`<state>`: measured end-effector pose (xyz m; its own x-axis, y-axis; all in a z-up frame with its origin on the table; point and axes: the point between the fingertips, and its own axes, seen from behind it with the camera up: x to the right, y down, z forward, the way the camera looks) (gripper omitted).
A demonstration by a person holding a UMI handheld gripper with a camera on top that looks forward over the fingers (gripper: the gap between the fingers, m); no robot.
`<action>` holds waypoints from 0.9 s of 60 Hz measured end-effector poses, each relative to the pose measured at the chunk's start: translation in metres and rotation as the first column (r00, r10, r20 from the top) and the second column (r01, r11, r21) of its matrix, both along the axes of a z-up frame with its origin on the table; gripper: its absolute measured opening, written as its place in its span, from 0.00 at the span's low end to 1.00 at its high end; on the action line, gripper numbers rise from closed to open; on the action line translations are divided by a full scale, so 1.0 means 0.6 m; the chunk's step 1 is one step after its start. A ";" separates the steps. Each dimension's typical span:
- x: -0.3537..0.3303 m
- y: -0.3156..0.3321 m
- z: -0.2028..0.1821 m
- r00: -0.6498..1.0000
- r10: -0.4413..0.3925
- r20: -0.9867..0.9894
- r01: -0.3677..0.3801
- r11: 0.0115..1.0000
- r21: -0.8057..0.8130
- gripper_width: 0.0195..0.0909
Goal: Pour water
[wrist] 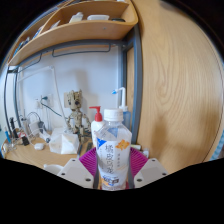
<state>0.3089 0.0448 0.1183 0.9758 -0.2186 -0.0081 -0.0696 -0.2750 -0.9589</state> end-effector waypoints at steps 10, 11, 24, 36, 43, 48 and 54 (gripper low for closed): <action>0.002 -0.007 -0.023 0.999 -0.021 -0.034 0.023 0.998 0.061 0.40; 0.001 -0.009 -0.020 0.999 -0.019 -0.031 0.022 0.997 0.071 0.40; -0.012 -0.026 -0.053 0.995 -0.012 -0.104 0.012 1.000 0.002 0.59; -0.026 -0.076 -0.083 0.994 0.013 -0.106 -0.027 0.991 -0.127 0.72; -0.040 -0.156 -0.099 0.993 0.004 -0.118 -0.033 0.969 -0.245 0.73; -0.051 -0.225 -0.089 0.992 0.019 -0.123 -0.058 0.945 -0.321 0.72; -0.069 -0.284 -0.054 0.989 0.034 -0.144 -0.084 0.932 -0.352 0.74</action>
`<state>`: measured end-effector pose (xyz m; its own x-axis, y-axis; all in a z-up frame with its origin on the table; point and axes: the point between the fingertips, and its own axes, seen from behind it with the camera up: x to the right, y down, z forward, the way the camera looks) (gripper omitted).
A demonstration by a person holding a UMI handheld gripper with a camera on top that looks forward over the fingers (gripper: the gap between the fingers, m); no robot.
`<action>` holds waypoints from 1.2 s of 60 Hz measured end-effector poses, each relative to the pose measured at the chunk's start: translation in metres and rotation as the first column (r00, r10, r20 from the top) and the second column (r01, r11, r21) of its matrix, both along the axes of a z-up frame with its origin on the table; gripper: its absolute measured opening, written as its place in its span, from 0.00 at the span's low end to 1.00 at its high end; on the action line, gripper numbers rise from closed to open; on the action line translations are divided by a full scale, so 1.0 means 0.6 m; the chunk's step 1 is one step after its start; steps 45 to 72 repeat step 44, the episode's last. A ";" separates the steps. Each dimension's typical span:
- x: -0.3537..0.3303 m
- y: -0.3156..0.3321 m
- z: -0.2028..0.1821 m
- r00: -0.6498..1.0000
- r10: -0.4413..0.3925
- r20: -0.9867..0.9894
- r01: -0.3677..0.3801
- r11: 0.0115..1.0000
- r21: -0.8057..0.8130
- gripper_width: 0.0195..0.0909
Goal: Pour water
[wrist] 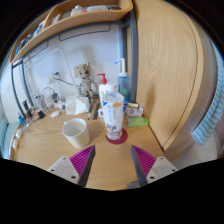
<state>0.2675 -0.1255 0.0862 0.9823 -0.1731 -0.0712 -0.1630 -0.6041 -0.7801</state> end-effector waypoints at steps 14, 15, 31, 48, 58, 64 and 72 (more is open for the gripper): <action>-0.019 -0.022 0.097 0.996 0.086 0.032 -0.087 0.996 0.028 0.74; -0.021 -0.021 0.104 0.996 0.084 0.023 -0.085 0.996 0.038 0.74; 0.013 -0.035 0.131 0.995 0.057 0.080 -0.058 0.998 0.010 0.74; 0.029 -0.037 0.134 0.996 0.007 0.088 -0.009 1.000 0.015 0.74; 0.029 -0.037 0.134 0.996 0.007 0.088 -0.009 1.000 0.015 0.74; 0.029 -0.037 0.134 0.996 0.007 0.088 -0.009 1.000 0.015 0.74; 0.029 -0.037 0.134 0.996 0.007 0.088 -0.009 1.000 0.015 0.74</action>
